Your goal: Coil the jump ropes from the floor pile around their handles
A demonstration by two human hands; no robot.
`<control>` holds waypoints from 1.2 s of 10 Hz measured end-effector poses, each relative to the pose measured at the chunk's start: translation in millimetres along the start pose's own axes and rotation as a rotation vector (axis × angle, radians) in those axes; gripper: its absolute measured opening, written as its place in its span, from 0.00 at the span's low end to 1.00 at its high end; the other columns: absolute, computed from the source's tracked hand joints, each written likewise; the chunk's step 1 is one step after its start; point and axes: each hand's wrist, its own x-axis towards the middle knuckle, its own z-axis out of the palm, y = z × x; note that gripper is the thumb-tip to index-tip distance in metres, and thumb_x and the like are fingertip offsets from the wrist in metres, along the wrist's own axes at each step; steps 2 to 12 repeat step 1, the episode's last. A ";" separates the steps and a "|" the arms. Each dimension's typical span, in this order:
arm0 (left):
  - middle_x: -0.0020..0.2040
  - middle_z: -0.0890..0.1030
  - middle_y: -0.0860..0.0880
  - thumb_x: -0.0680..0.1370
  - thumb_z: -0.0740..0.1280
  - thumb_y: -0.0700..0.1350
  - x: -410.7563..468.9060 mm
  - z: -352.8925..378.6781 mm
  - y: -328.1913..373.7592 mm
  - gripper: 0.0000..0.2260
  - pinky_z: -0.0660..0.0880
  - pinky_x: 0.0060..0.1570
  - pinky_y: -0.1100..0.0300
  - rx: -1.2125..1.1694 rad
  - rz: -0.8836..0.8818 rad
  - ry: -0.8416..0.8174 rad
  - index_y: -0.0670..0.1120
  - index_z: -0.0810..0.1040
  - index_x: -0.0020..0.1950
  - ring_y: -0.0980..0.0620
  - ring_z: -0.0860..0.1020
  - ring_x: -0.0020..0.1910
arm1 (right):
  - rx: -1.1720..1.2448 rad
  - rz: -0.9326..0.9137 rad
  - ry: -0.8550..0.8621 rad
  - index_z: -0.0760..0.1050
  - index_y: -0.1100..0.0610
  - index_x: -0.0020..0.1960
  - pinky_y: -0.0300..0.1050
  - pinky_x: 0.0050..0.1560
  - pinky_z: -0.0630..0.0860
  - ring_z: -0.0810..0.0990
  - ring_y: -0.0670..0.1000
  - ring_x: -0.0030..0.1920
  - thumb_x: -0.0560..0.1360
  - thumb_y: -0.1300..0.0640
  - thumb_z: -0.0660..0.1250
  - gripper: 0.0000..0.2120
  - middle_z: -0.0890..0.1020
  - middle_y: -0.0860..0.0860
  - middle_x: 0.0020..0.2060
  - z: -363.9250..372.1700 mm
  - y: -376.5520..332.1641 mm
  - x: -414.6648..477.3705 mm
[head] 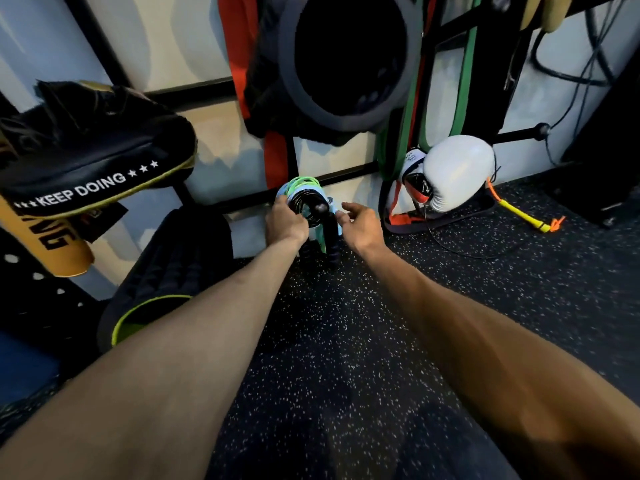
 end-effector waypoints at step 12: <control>0.64 0.76 0.42 0.78 0.63 0.39 -25.5 -22.2 16.1 0.17 0.71 0.60 0.53 0.046 0.008 0.003 0.44 0.71 0.67 0.42 0.74 0.63 | -0.103 0.007 -0.046 0.80 0.61 0.59 0.43 0.57 0.74 0.81 0.55 0.56 0.81 0.56 0.62 0.12 0.84 0.57 0.54 -30.4 -11.7 -19.6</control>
